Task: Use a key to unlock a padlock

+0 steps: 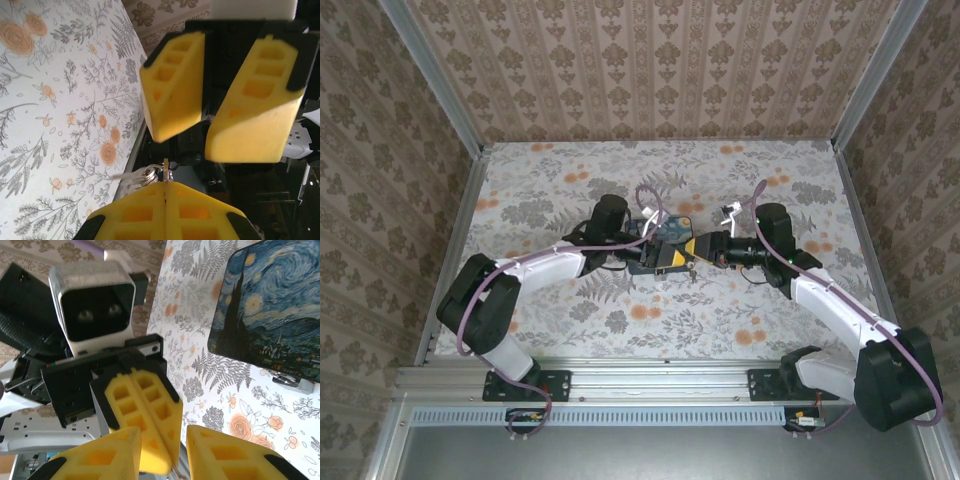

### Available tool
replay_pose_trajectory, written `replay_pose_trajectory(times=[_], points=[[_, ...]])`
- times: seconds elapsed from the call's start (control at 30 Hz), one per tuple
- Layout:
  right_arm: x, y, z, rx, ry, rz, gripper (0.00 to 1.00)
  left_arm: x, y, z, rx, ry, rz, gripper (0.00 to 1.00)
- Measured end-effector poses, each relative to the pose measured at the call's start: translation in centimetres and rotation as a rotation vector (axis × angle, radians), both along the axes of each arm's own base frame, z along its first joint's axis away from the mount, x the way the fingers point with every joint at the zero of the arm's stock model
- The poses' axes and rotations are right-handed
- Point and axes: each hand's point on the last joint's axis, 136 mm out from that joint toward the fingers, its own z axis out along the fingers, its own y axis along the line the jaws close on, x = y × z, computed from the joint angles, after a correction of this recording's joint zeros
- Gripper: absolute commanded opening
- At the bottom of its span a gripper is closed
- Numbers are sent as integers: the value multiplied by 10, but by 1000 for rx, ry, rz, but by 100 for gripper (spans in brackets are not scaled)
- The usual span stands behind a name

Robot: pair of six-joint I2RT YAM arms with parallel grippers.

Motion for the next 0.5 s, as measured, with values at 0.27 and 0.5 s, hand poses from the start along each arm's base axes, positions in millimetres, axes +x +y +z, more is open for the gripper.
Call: replay_pose_trajectory(times=[0.27,0.5], points=[[-10,0,-9,13,21,22,29,7,1,11,-56,-11,20,0],[-12,0,-1,30,-2,22,25,12,6,12,-74,4,39,0]])
